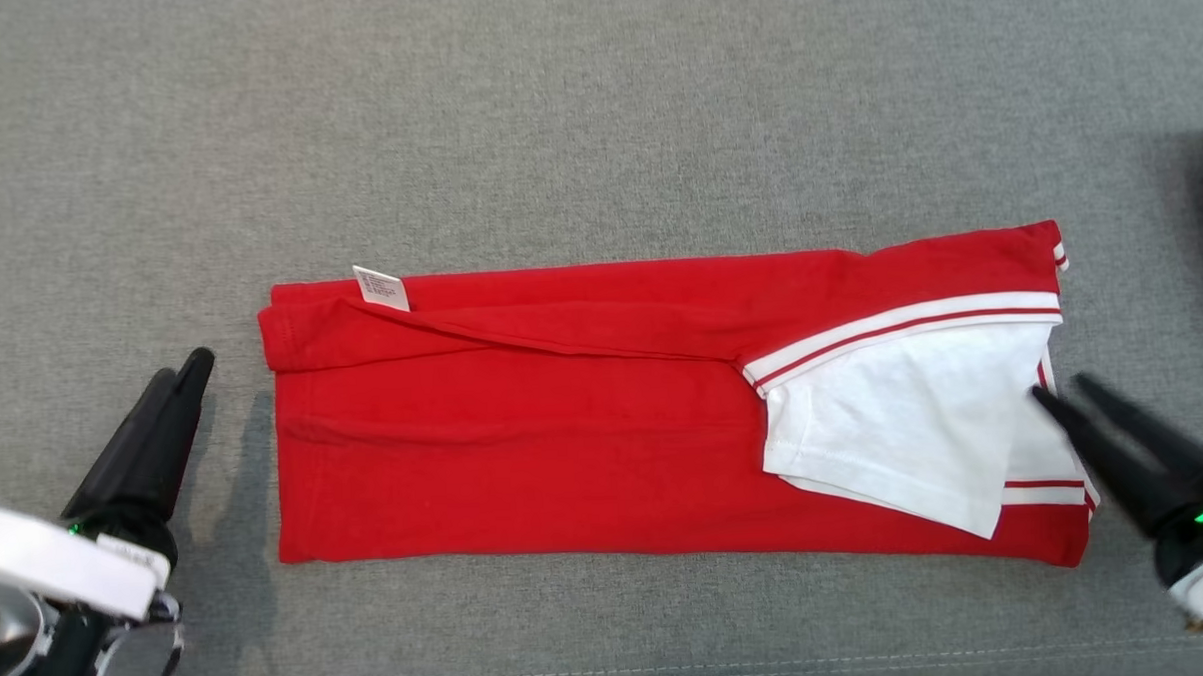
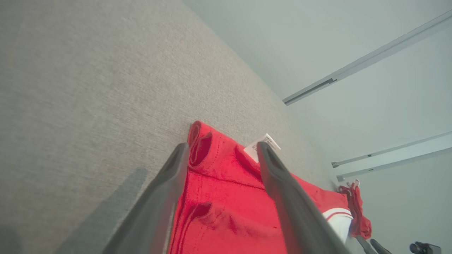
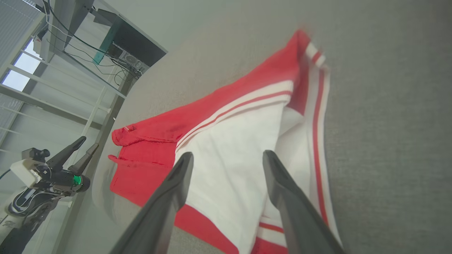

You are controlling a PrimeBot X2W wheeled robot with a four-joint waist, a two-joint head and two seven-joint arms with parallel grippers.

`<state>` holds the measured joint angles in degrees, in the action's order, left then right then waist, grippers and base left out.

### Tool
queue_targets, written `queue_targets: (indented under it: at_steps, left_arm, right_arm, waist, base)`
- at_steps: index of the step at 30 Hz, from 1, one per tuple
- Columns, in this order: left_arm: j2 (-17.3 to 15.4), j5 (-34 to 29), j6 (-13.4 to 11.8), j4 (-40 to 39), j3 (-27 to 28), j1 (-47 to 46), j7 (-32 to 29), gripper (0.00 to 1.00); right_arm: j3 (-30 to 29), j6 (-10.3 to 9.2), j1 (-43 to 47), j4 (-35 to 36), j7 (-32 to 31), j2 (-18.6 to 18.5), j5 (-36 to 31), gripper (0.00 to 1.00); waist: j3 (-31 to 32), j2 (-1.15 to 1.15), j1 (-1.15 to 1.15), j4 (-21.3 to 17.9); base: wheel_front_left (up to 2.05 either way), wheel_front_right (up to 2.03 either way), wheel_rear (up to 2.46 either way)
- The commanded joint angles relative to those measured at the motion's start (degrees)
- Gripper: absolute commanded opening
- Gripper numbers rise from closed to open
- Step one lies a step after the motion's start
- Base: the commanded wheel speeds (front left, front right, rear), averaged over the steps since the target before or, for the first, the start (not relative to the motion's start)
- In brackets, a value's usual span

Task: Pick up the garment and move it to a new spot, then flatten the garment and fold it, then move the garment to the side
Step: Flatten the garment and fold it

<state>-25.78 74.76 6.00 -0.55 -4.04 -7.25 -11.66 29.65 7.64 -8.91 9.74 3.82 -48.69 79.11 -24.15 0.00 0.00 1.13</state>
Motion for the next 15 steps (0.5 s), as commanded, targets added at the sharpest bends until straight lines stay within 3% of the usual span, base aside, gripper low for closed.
queue_targets:
  at_steps: [1,7,11,12,13,15]
  left_arm:
    - [-1.8,-3.6,0.0,-2.4,2.7,0.9,2.6,1.00]
    - [0.6,-15.7,-5.5,-8.2,2.4,4.6,12.9,1.00]
    - [1.1,-24.7,-10.5,-11.5,0.6,5.2,17.0,1.00]
    - [1.1,-24.7,-10.5,-11.5,0.6,5.2,17.0,1.00]
    - [1.5,-29.4,-13.2,-12.6,-0.4,4.9,19.0,1.00]
    - [2.1,-33.5,-15.6,-13.2,-1.9,4.7,20.6,1.00]
  right_arm:
    - [-1.5,-0.15,1.8,-1.3,2.7,-1.4,-3.2,1.00]
    - [-7.9,-0.15,2.1,-9.8,5.9,4.7,-13.8,1.00]
    - [-12.3,-0.15,1.7,-13.9,5.2,10.3,-23.0,1.00]
    - [-12.3,-0.15,1.7,-13.9,5.2,10.3,-23.0,1.00]
    - [-14.5,-0.15,1.4,-15.4,4.5,13.4,-27.9,1.00]
    - [-16.7,-0.15,1.2,-16.5,3.8,16.6,-32.6,1.00]
  waist:
    - [1.1,0.00,0.00,0.4]
    - [4.8,0.00,0.00,2.3]
    - [6.6,0.00,0.00,3.1]
    - [6.6,0.00,0.00,3.1]
    - [7.3,0.00,0.00,3.3]
    - [7.9,0.00,0.00,3.4]
  base:
    - [0.00,0.00,0.00]
    - [0.00,0.00,0.00]
    - [0.00,0.00,0.00]
    - [0.00,0.00,0.00]
    - [0.00,0.00,0.00]
    - [0.00,0.00,0.00]
